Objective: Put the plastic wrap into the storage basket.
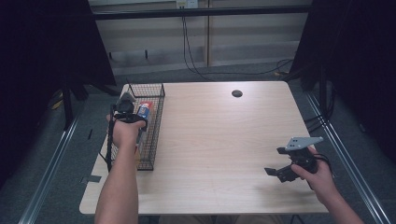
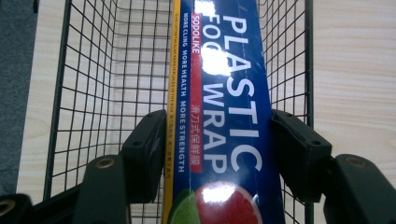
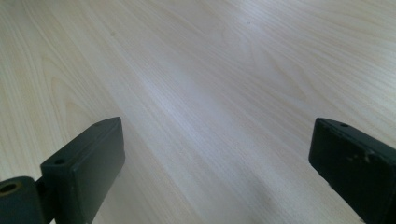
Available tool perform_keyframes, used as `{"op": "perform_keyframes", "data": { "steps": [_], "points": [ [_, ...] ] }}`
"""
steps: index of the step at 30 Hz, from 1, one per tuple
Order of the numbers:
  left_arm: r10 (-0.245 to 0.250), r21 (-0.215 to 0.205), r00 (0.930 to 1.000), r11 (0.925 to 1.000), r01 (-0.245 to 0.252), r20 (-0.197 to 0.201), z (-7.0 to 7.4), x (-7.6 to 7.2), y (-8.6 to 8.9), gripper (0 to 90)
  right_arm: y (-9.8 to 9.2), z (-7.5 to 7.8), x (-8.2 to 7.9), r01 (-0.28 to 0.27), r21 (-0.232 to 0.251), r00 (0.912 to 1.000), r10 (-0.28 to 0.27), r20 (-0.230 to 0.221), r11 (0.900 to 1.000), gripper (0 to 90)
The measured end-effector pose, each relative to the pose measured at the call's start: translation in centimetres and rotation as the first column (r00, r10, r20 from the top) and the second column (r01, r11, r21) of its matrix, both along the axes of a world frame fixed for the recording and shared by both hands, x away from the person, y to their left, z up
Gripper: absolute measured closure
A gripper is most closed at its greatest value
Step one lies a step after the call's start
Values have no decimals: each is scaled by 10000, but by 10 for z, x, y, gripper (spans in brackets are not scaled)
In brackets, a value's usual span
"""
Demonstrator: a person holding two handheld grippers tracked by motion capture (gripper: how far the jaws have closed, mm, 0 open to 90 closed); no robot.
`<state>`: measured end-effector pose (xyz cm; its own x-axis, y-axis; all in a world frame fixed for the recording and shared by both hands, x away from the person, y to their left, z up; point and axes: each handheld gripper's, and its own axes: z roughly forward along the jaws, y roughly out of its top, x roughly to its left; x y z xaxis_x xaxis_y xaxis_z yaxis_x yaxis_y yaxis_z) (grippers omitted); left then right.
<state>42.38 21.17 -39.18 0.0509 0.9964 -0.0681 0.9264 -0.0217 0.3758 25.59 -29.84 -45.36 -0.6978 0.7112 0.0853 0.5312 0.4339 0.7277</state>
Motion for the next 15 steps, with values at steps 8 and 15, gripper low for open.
{"op": "perform_keyframes", "data": {
  "steps": [8, 15],
  "points": [
    [-116, -164, 9996, 9998, 120, 250, 8, -4, -1, 290, 0, 0, 1, -12, -13, 10000, 12, 68, 10000, 34],
    [-333, -364, 9983, 9987, 350, 469, 14, -7, -2, 229, 0, 0, 0, -7, -2, 10000, 7, 83, 10000, 34]
  ]
}}
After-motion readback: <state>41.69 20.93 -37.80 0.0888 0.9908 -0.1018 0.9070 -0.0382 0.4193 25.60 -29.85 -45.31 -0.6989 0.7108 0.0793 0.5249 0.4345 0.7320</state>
